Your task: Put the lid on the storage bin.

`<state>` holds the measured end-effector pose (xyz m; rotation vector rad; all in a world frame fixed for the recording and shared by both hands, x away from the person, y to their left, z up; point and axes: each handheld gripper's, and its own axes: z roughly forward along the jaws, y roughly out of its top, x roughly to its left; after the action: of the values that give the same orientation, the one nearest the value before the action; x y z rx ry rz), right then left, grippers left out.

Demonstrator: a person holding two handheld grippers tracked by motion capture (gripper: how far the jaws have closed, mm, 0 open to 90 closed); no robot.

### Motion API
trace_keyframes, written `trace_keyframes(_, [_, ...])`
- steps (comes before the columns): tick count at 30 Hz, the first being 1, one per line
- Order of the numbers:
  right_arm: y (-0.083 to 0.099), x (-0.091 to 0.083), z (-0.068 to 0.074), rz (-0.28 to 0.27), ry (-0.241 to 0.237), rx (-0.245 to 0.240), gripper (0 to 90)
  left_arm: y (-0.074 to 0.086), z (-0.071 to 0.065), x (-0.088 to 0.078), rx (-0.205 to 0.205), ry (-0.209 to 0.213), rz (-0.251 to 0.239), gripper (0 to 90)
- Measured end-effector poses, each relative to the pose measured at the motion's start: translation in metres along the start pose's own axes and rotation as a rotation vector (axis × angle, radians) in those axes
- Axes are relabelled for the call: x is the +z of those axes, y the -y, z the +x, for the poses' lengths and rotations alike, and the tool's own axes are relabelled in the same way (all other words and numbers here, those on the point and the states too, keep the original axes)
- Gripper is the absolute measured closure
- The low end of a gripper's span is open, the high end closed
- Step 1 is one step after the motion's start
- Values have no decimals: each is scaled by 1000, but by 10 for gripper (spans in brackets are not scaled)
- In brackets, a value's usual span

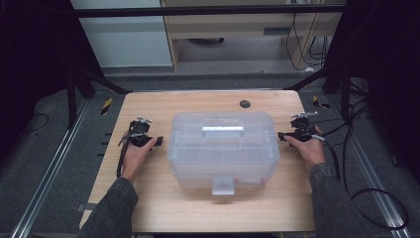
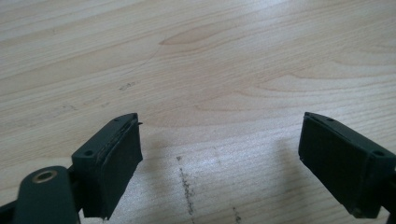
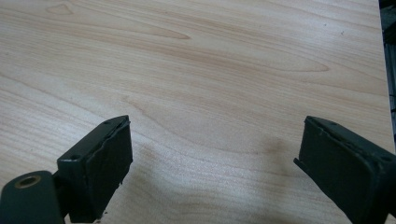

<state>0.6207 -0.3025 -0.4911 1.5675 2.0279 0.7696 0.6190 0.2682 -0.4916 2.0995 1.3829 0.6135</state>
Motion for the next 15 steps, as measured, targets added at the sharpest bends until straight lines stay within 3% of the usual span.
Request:
trace_keyframes(4, [1,4,-1,3,8,22,92,3,0,2,4,14,-16,96])
trace_keyframes(8, [3,8,1,12,14,22,98,7,-1,5,8,67,-28,68])
trace_keyframes(15, [6,11,7,-9,5,36,94,10,-2,7,13,82,-40,23])
